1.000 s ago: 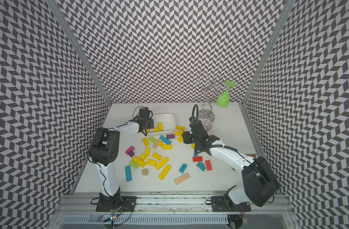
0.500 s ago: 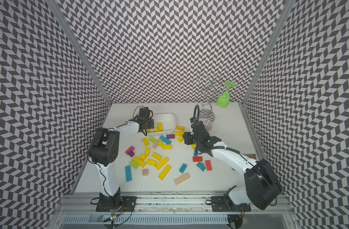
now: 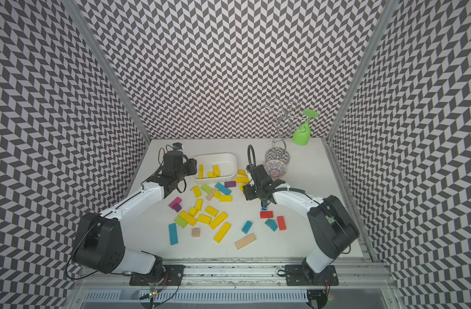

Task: Pick out the yellow building blocks
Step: Place the building block in the storage box, then pick up the building block from the center of the board.

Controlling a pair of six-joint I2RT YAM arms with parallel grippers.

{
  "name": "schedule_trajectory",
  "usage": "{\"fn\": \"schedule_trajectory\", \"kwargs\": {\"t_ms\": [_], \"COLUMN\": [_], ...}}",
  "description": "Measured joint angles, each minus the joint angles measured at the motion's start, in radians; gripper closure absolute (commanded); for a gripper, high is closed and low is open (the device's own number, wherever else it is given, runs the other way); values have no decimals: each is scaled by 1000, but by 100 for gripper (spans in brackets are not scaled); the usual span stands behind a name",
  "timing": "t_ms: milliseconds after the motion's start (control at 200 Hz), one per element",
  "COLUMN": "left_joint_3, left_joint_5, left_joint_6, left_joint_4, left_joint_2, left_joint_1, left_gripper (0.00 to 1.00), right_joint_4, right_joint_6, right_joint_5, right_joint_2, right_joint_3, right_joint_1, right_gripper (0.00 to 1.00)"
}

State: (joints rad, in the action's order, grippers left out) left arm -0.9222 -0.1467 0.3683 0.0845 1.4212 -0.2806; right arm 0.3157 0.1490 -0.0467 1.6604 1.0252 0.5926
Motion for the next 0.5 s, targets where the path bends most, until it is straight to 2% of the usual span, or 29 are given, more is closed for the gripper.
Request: {"fn": "schedule_trajectory", "kwargs": {"t_ms": [105, 250, 501], "left_joint_3": [100, 159, 198], "left_joint_5": [3, 5, 25], "left_joint_6": [38, 79, 136], "left_joint_4": [13, 16, 14], "left_joint_2": [-71, -153, -172], "left_joint_1": [0, 2, 2], "left_gripper": [53, 53, 53], "right_joint_4": [27, 49, 51], "right_joint_6": [-33, -56, -73], "right_joint_5": [5, 14, 16], "right_joint_2": [41, 91, 197], "right_joint_3": [21, 62, 155], "right_joint_1": [0, 0, 0], "right_gripper": [34, 34, 36]}}
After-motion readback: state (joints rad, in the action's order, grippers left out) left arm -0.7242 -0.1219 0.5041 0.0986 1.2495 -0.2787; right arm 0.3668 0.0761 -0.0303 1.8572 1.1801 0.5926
